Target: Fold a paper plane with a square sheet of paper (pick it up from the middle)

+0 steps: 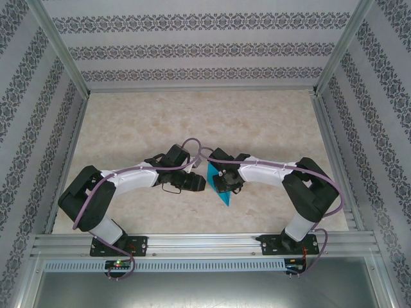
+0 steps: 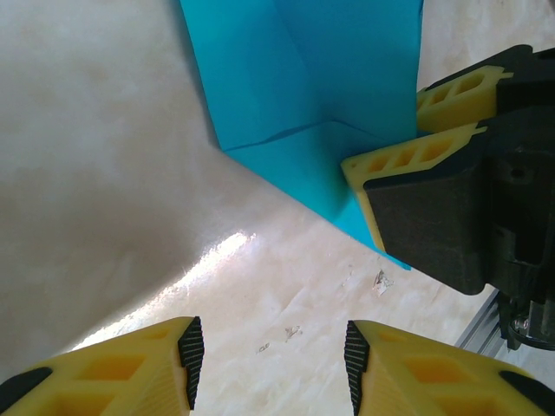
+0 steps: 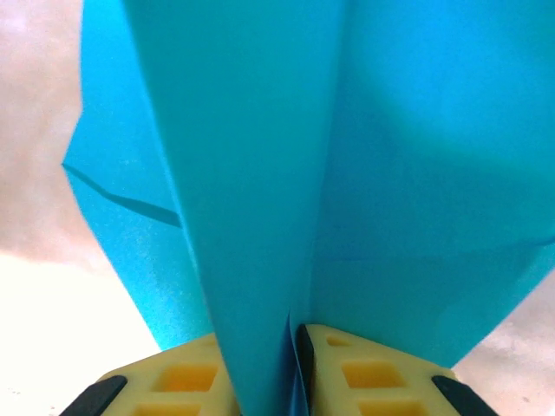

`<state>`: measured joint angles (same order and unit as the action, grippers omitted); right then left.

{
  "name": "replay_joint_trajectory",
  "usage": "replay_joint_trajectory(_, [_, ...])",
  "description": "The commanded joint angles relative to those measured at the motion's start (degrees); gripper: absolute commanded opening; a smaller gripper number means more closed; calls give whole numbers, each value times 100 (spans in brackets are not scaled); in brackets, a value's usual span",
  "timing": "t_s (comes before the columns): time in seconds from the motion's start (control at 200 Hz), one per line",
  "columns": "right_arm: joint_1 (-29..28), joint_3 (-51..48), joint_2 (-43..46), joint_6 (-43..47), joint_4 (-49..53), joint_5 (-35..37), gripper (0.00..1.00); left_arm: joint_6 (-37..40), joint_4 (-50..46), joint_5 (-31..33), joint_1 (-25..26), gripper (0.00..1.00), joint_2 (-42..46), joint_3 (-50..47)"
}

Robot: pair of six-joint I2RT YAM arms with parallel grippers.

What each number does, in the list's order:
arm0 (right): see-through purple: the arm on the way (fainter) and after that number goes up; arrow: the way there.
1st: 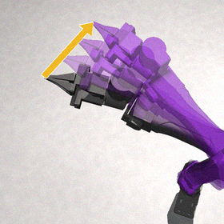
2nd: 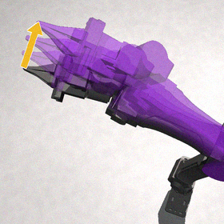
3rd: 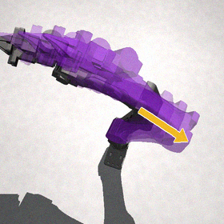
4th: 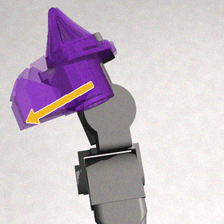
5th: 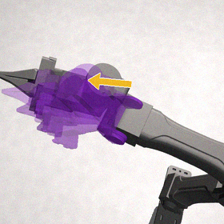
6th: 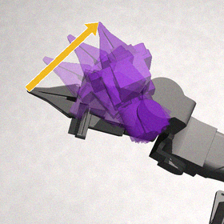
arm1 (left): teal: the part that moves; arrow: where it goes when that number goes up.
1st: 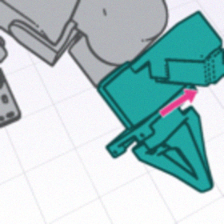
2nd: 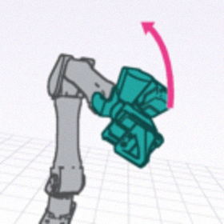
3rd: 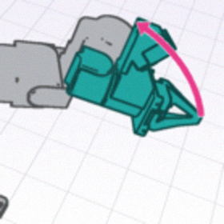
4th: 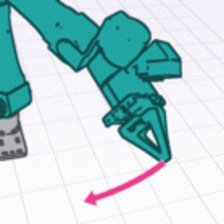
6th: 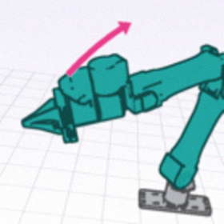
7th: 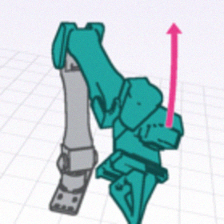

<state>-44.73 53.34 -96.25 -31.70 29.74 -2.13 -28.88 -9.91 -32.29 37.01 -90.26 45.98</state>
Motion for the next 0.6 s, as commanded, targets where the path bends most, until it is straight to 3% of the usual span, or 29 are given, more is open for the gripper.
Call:
replay_joint_trajectory(0.0, [17,-43,159,-39,89,-144,25,149,-167,38,-54,50,50,173])
replay_joint_trajectory(0.19, [42,205,545,46,574,-13,30,363,-631,286,-63,50,140,477])
replay_joint_trajectory(0.405, [248,339,1083,303,884,-367,41,806,-1535,1127,-196,53,504,1024])
replay_joint_trajectory(0.475, [383,366,1280,555,964,-460,43,1053,-1794,1626,-235,57,668,1183])
replay_joint_trajectory(0.595, [740,369,1637,1152,1047,-465,50,1390,-2034,2564,-370,73,978,1318])
